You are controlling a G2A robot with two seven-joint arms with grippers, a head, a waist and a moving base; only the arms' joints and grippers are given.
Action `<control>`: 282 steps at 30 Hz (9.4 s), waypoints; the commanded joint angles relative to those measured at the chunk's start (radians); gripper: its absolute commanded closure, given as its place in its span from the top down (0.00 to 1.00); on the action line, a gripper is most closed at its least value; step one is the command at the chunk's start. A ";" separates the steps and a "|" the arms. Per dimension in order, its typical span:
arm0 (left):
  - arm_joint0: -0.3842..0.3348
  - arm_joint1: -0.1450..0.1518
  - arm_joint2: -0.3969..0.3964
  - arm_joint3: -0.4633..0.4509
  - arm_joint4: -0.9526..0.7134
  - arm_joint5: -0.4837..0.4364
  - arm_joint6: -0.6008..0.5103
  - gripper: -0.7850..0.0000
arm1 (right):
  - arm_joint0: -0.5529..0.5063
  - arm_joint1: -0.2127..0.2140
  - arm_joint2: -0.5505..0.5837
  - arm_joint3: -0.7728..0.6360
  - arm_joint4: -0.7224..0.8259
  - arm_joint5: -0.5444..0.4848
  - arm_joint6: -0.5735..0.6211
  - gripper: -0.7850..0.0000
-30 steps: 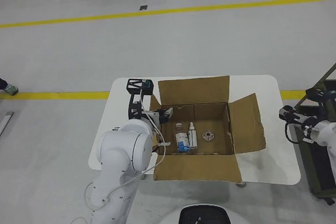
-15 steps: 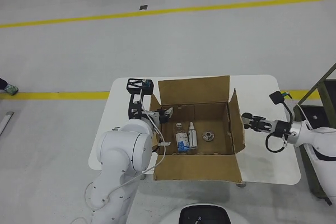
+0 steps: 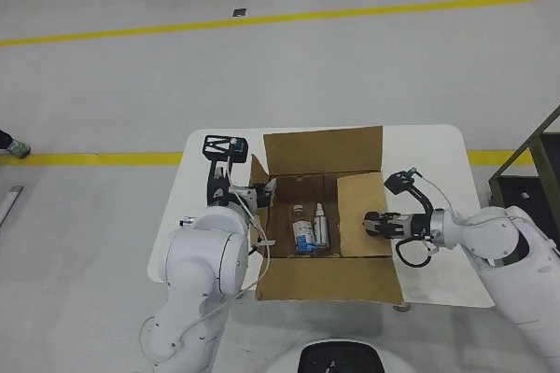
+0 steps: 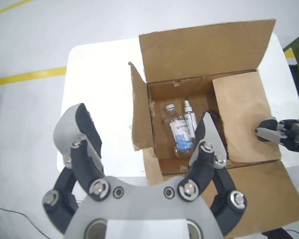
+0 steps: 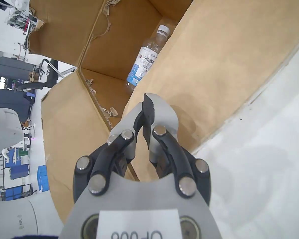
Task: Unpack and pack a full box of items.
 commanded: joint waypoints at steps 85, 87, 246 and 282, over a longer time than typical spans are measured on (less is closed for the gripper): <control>0.136 0.022 -0.063 0.056 -0.193 -0.364 0.077 1.00 | 0.516 -0.062 -0.216 0.692 0.275 -0.232 0.045 0.00; 0.136 0.022 -0.063 0.056 -0.193 -0.364 0.077 1.00 | 0.482 -0.056 -0.221 0.632 0.203 -0.241 -0.010 0.00; 0.226 0.138 -0.035 0.510 -0.108 -0.239 0.835 1.00 | 0.093 -0.074 -0.326 0.130 -0.579 0.105 -0.793 0.00; 0.219 0.131 -0.061 0.353 -0.271 -0.210 0.839 1.00 | 0.080 -0.100 -0.299 0.141 -0.585 0.110 -0.805 0.00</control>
